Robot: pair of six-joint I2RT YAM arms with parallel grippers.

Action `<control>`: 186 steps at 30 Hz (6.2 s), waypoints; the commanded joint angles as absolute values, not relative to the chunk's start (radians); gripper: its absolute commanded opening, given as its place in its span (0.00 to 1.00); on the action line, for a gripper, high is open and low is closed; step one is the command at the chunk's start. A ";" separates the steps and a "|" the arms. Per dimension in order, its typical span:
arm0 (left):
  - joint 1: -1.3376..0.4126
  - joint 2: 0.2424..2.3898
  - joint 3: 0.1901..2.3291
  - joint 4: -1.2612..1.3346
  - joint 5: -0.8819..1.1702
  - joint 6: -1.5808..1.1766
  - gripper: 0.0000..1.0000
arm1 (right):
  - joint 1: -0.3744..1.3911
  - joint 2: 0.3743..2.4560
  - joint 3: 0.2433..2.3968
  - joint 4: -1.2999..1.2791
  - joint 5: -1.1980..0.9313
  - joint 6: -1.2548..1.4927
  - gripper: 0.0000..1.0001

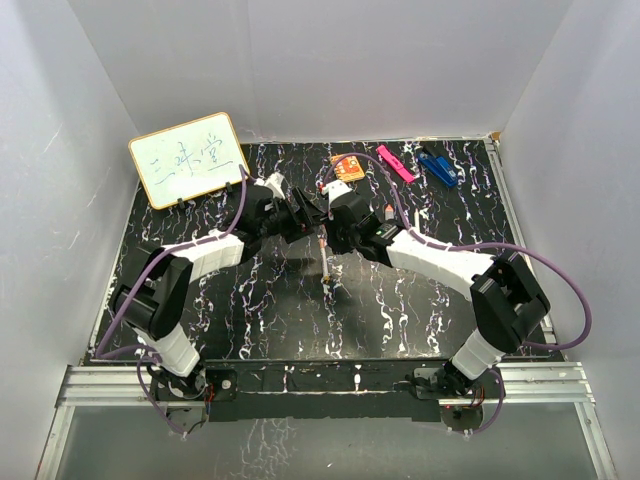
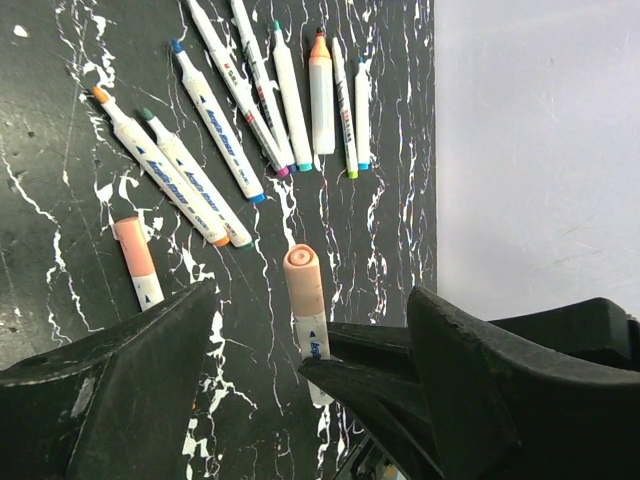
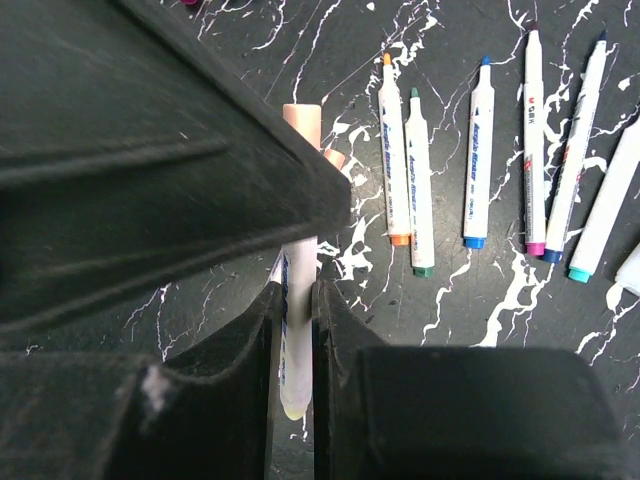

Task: Open the pen caps

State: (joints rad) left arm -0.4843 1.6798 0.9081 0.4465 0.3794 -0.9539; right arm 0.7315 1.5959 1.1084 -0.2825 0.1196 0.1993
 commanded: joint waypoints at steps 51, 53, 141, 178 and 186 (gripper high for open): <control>-0.523 1.648 0.931 0.562 0.435 -0.969 0.00 | 0.751 1.607 1.202 -0.208 0.125 0.162 0.41; -0.525 1.643 0.929 0.563 0.436 -0.969 0.00 | 0.750 1.613 1.205 -0.204 0.126 0.162 0.34; -0.072 1.714 0.800 0.262 0.350 -0.788 0.13 | 0.702 1.842 1.129 -0.044 0.132 0.053 0.05; -0.052 1.334 0.673 0.527 0.381 -0.891 0.99 | 0.771 1.767 1.201 -0.178 0.141 0.229 0.56; -0.052 1.320 0.677 0.510 0.394 -0.901 0.99 | 0.796 1.805 1.212 -0.244 0.182 0.305 0.55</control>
State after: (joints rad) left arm -0.0597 1.3613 0.6861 0.4957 0.3687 -0.8951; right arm 0.7898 1.8114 1.1564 -0.2272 0.1501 0.2459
